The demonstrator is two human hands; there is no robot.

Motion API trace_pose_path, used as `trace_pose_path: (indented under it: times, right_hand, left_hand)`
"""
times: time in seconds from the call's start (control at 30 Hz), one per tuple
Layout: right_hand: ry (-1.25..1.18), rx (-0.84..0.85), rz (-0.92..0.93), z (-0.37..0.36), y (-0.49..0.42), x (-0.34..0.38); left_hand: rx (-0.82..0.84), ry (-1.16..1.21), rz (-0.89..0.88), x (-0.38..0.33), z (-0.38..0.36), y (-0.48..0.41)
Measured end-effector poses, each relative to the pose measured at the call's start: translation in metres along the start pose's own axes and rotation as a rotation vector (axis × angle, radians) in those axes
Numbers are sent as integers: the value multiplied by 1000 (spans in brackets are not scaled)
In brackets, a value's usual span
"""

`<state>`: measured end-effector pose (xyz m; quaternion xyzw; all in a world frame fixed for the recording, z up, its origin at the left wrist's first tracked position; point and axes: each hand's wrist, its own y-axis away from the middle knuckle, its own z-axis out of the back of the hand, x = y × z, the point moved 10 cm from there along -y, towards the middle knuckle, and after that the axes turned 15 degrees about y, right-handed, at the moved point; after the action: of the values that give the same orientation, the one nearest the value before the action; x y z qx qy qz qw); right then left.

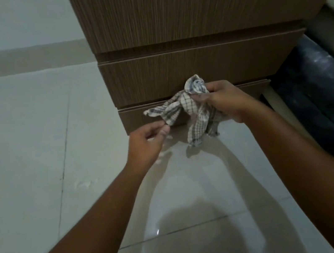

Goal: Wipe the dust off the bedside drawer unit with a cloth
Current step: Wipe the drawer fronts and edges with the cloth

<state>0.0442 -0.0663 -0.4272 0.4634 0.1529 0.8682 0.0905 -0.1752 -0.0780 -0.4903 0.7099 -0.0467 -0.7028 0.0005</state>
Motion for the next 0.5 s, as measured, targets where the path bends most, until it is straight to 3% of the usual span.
trace_pose_path:
  times: [0.13, 0.23, 0.4, 0.5]
  right_hand:
    - [-189, 175, 104, -21, 14, 36]
    - [-224, 151, 83, -20, 14, 36]
    - [-176, -161, -38, 9, 15, 16]
    - [-161, -145, 74, 10, 19, 28]
  left_hand:
    - [127, 327, 190, -14, -24, -4]
    - [103, 425, 233, -26, -25, -6]
    - [-163, 339, 5, -55, 0, -8]
    - [-90, 217, -192, -85, -5, -7]
